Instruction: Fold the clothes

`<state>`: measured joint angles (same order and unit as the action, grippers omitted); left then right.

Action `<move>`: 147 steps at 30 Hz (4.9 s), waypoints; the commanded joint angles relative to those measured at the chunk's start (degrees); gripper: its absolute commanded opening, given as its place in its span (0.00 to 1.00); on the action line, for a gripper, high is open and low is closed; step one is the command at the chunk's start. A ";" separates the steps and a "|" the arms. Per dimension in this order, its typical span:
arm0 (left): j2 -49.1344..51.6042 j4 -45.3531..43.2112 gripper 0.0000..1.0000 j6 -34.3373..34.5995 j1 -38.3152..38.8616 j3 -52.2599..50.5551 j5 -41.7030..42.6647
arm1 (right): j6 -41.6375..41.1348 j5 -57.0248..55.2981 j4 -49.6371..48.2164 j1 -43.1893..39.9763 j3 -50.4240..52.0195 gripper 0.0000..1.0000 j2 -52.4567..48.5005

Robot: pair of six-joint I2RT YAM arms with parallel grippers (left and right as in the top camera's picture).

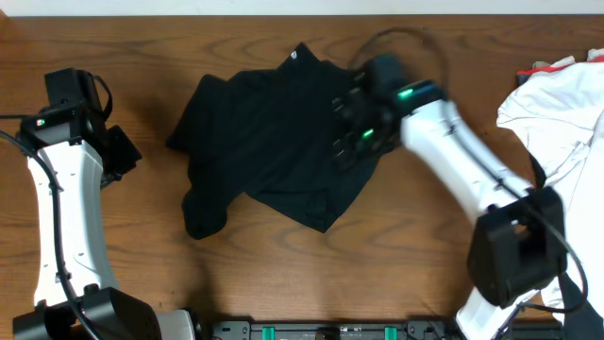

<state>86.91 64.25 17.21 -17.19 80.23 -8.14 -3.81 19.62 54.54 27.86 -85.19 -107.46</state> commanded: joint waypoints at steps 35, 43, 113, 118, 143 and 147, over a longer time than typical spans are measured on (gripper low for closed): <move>0.00 6.71 0.35 -4.74 6.03 -4.26 15.67 | -5.11 -34.27 -4.24 10.29 11.69 0.04 16.48; 0.00 1.31 0.41 -4.68 16.28 -10.19 15.65 | -7.58 -40.87 3.80 0.42 11.69 0.01 18.75; -9.79 -5.07 0.23 -13.20 30.01 -17.18 20.98 | -9.64 -37.29 3.89 -16.44 11.69 0.04 22.60; -9.20 -9.29 0.25 -14.45 42.95 -22.58 20.98 | -10.71 -37.16 3.72 -16.46 11.69 0.09 22.60; 14.27 -32.28 0.42 -12.02 58.10 -26.64 13.86 | -12.52 -35.17 3.10 -16.44 11.69 0.10 22.60; 14.69 -32.63 0.24 -12.02 58.10 -26.64 13.46 | -12.48 -34.29 3.17 -16.44 11.69 0.10 22.60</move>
<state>99.63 31.90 5.17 40.95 53.89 7.46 -15.35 -15.11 57.60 11.90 -73.10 -85.97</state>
